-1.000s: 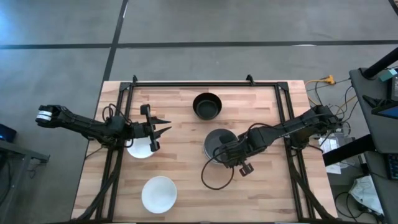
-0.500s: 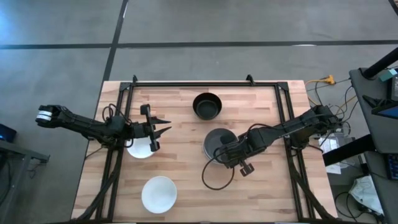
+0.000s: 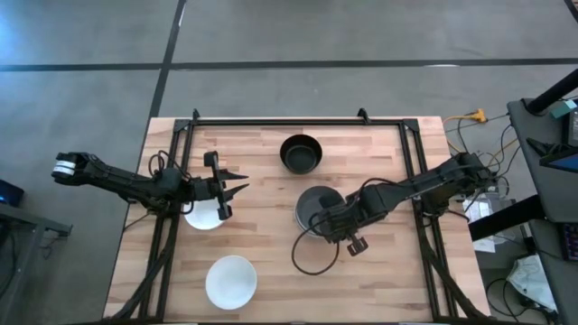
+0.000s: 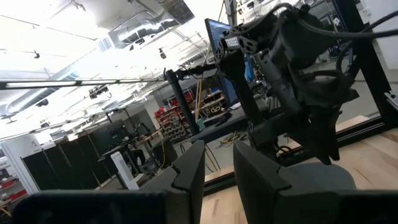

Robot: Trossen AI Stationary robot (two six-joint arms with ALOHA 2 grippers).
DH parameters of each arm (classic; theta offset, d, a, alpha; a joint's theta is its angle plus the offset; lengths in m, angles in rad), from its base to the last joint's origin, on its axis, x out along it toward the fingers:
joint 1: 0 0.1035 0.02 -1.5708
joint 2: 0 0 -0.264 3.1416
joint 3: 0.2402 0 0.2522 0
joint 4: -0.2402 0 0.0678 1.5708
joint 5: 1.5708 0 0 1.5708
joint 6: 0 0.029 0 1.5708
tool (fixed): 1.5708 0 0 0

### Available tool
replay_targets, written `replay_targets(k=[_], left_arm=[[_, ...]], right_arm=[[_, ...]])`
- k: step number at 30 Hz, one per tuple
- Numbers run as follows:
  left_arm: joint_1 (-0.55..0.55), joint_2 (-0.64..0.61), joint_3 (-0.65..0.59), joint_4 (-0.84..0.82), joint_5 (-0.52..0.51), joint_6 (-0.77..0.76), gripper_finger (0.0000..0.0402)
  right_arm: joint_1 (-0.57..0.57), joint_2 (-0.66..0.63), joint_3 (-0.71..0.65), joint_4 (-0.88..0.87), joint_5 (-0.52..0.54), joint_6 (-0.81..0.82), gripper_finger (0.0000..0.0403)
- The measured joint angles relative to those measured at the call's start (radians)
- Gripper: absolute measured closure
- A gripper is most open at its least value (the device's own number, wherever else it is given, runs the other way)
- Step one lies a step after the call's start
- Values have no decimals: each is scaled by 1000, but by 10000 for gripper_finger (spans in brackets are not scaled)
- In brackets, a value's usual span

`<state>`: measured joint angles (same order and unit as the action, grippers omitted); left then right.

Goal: Nest bowls inside each other
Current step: Stack the black bowl on top of the green bowl

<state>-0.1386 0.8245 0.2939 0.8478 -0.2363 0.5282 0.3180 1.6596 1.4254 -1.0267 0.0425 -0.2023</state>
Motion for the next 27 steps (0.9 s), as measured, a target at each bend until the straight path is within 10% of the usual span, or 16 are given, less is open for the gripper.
replay_targets(k=[13,21,27], left_arm=[[0,0,-3,-2,0,2,332],[0,0,-6,-12,-1,3,332],[0,0,-7,-28,-6,11,332]], right_arm=[[-183,-131,9,167,-19,-163,318],[-554,-293,-274,567,-441,-146,304],[-779,-317,-474,948,-539,-122,277]])
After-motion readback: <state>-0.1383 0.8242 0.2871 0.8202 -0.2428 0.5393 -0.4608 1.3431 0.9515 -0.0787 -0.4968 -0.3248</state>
